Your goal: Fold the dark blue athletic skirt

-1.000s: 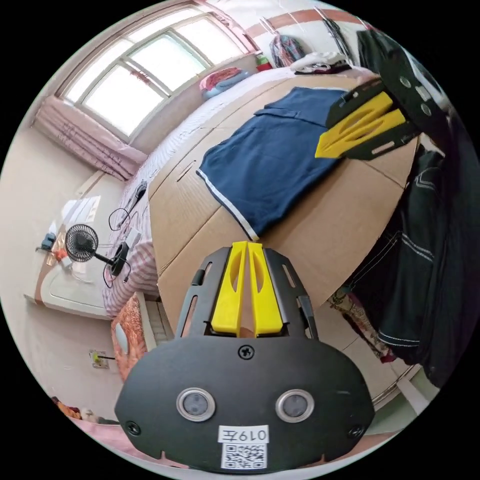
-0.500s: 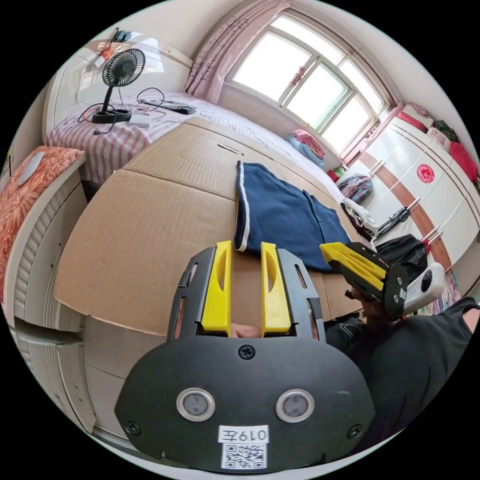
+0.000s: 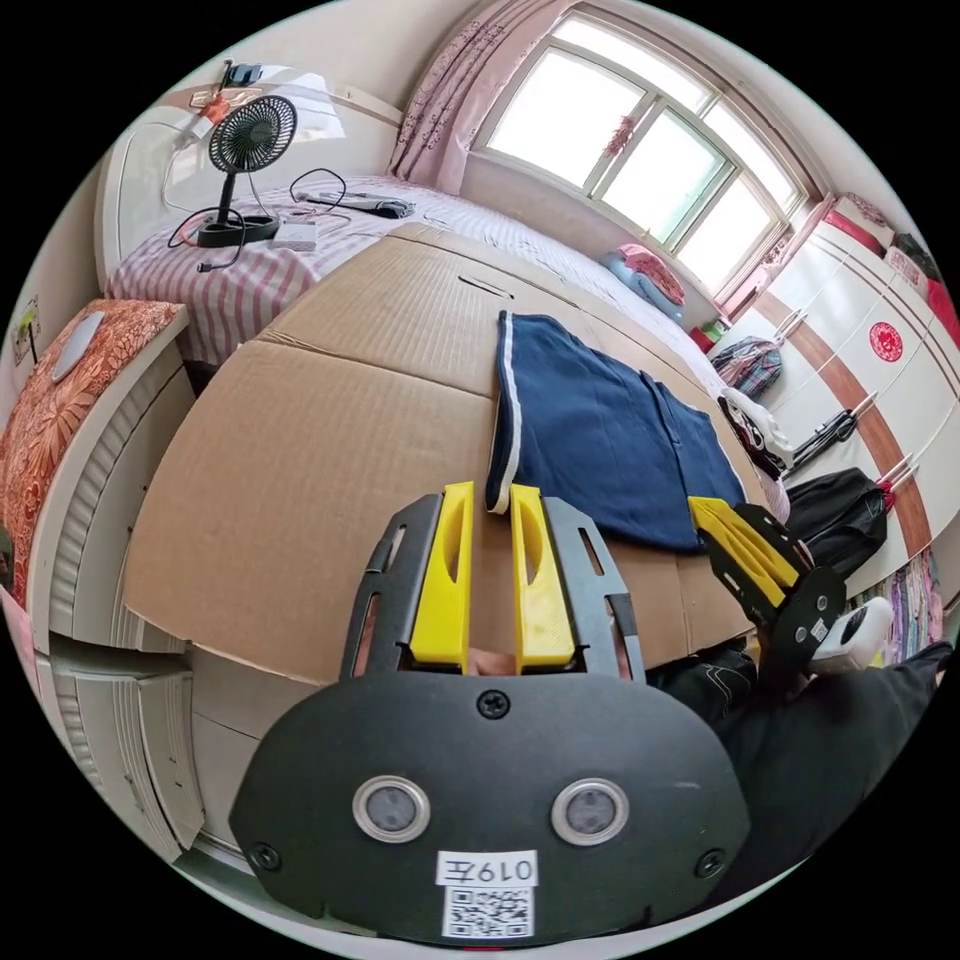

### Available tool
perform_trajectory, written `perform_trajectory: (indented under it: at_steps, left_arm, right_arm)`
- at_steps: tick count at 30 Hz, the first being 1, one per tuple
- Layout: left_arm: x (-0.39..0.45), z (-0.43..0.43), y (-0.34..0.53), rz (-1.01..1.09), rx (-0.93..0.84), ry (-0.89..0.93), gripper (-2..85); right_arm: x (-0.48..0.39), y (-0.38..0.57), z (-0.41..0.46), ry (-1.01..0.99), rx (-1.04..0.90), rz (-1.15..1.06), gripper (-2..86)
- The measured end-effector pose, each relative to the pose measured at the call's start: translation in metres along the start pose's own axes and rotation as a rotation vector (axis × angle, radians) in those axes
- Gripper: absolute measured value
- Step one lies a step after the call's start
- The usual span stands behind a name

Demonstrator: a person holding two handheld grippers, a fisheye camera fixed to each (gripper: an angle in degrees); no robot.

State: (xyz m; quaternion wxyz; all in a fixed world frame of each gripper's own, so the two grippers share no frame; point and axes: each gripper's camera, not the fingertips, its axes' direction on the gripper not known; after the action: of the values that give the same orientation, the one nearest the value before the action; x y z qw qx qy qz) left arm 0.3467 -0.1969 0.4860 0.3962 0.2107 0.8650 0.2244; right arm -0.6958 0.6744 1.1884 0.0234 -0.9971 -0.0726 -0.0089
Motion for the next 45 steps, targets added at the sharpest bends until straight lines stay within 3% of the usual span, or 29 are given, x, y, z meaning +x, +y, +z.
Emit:
perform_trajectory:
  at_steps: [7,19,30,36,41,45]
  left_arm:
    - [-0.004,-0.01,-0.02,-0.046,-0.033,0.065,1.4]
    - [-0.002,-0.025,-0.025,-0.057,-0.061,0.122,0.8]
    - [0.012,-0.024,-0.011,-0.027,-0.088,0.134,0.8]
    - [0.028,-0.023,0.004,-0.006,-0.084,0.144,0.7]
    - [0.061,-0.019,0.017,0.098,-0.1,0.06,0.8]
    - [0.087,-0.017,0.028,0.19,-0.113,-0.002,0.9]
  right_arm:
    - [-0.022,0.03,-0.011,-0.195,0.002,-0.02,2.9]
    - [-0.113,0.05,0.007,-0.051,-0.068,-0.332,3.0]
    - [-0.112,0.124,0.026,-0.152,-0.07,-0.262,-0.4]
    - [-0.021,0.221,0.029,-0.192,-0.056,0.11,-0.8]
    - [0.069,0.396,0.053,-0.012,-0.365,0.392,-0.8]
    - [0.1,0.501,0.051,-0.045,-0.484,0.529,-0.1]
